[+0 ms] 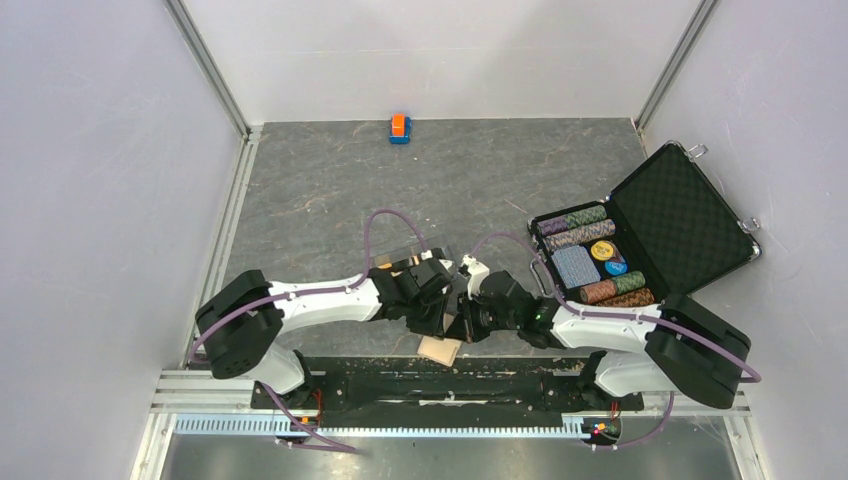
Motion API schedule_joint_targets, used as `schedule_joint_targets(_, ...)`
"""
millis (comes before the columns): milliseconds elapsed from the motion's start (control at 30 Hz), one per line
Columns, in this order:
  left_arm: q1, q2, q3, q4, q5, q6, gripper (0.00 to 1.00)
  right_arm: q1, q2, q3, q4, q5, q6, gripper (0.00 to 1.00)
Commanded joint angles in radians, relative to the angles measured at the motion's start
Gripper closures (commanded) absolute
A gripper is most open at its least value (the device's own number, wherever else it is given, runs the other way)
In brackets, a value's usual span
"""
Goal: Put the credit cards into the card holder
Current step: Close the card holder at the center of the board.
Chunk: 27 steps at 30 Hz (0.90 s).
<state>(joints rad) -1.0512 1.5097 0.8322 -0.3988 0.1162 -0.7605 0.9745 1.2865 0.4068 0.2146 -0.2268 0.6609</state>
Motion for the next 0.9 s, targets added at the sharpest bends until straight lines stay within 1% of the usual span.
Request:
schedule_joint_targets(0, -0.008, 0.013, -0.011, 0.038, 0.015, 0.001, 0.98, 0.007, 0.016, 0.015, 0.023, 0.011, -0.008, 1.00)
schedule_joint_targets(333, -0.010, 0.036, -0.018, 0.028, 0.001, -0.002, 0.98, 0.018, 0.044, 0.001, 0.022, 0.020, -0.009, 1.00)
schedule_joint_targets(533, -0.010, 0.053, -0.012, 0.019, -0.018, -0.004, 0.98, 0.021, 0.069, 0.015, -0.053, 0.069, -0.014, 1.00)
schedule_joint_targets(667, -0.010, 0.074, 0.006, 0.019, -0.018, 0.004, 0.98, 0.021, 0.093, 0.020, -0.115, 0.127, 0.017, 1.00)
schedule_joint_targets(867, -0.007, 0.083, 0.020, 0.020, -0.015, 0.001, 0.98, 0.021, 0.133, 0.069, -0.144, 0.132, 0.018, 1.00)
